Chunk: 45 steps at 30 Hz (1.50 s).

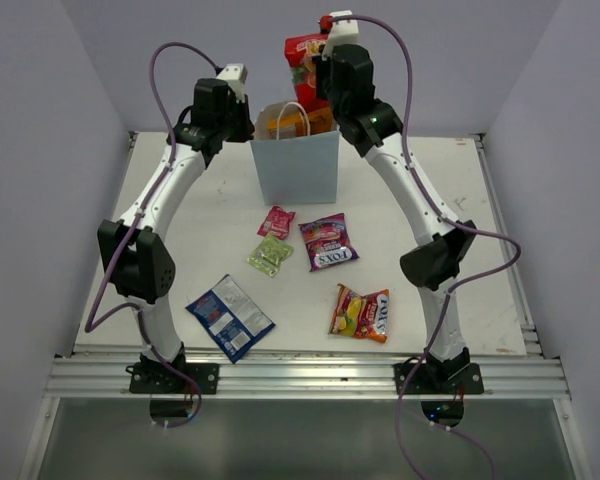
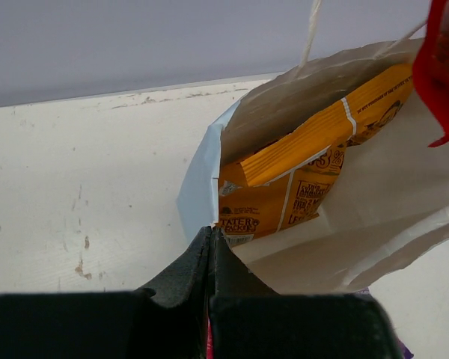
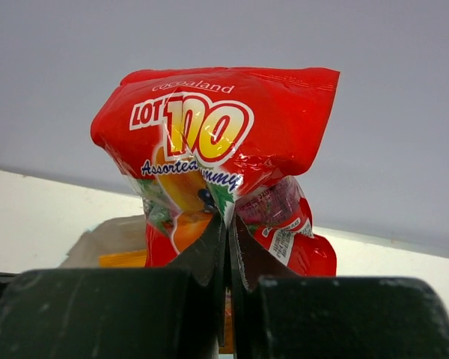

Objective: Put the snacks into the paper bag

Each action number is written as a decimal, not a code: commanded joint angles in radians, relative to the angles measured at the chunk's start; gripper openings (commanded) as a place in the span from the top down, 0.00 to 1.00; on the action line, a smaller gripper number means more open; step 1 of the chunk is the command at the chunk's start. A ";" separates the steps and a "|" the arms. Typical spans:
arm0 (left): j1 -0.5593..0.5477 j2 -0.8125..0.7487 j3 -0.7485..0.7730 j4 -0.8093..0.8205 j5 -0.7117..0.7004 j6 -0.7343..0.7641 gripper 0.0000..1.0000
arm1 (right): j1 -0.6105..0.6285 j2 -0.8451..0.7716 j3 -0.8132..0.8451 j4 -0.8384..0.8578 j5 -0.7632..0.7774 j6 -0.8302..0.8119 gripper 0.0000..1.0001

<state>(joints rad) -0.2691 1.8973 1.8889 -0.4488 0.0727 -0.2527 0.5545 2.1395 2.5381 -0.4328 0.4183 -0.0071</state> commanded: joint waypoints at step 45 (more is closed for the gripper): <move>-0.028 -0.040 -0.036 0.058 0.042 -0.043 1.00 | -0.004 -0.843 -1.426 -0.420 -0.512 0.226 0.24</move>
<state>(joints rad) -0.2932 1.8977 1.8668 -0.4080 0.1047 -0.3038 0.5514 1.3453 1.1820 -0.7158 0.0120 0.1581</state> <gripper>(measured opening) 0.005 0.764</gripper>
